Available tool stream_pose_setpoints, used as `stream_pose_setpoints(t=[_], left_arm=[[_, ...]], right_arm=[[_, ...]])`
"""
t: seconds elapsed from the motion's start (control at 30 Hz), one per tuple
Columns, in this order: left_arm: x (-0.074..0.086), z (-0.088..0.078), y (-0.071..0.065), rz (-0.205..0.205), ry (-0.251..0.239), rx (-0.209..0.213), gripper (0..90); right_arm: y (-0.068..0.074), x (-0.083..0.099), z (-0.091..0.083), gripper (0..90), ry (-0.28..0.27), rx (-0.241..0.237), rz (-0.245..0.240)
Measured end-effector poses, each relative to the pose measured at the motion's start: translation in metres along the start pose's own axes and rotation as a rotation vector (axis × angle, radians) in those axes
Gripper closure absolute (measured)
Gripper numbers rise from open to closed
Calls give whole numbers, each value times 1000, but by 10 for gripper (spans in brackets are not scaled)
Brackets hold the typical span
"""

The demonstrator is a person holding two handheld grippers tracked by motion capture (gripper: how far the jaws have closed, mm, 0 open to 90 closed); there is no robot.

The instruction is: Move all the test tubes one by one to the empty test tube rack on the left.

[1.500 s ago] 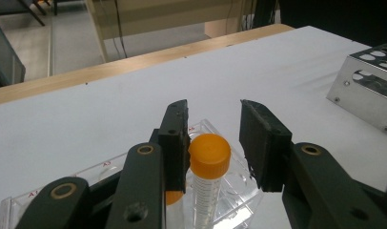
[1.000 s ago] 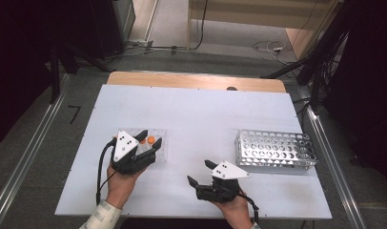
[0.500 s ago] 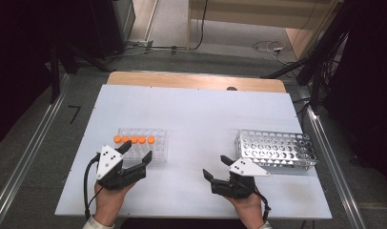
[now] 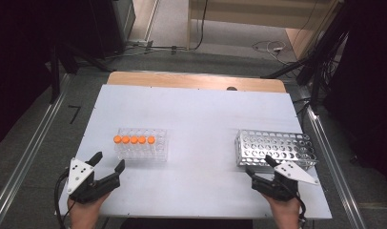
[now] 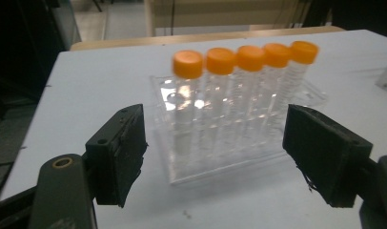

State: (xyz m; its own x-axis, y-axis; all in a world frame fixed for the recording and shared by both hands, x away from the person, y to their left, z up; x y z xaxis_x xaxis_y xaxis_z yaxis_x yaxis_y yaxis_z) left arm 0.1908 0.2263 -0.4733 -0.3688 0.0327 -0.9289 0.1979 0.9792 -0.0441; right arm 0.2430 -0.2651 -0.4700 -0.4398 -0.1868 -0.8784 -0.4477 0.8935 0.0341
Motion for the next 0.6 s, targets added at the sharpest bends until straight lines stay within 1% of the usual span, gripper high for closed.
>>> stream_pose_setpoints(t=[0.07, 0.13, 0.3, 0.4, 0.43, 0.47, 0.53, 0.6], left_arm=[[3, 1, 8, -1, 8, -28, 226], [6, 2, 16, -11, 20, -41, 216], [12, 2, 32, -37, 36, -82, 216], [18, 4, 40, -69, 58, -84, 213], [21, 4, 42, -73, 68, -86, 209], [23, 5, 43, -79, 75, -86, 206], [27, 8, 46, -89, 94, -88, 205], [30, 11, 49, -115, 111, -78, 204]], right_arm=[[-14, 4, -7, 202, -2, 33, 25], [-27, 8, -14, 202, -6, 79, 36], [-59, 20, -33, 202, -15, 160, 88], [-76, 29, -41, 202, -9, 207, 105], [-80, 33, -43, 202, 1, 220, 120], [-86, 37, -44, 202, 9, 233, 121], [-95, 45, -45, 200, 27, 248, 141], [-104, 51, -45, 195, 46, 256, 162]])
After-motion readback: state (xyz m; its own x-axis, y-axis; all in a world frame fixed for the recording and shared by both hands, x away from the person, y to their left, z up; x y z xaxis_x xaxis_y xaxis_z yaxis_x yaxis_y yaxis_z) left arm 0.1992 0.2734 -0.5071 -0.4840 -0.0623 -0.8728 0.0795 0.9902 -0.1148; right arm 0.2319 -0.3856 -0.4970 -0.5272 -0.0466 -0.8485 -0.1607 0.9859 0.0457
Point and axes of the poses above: each handheld gripper's, and its own axes: z roughly forward along the jaws, x roughly out of its underside, y roughly to its left, the point moved 3 cm from there along z, roughly forward along the jaws, and after that the axes turned 2 degrees about y, right-handed, at the moved point
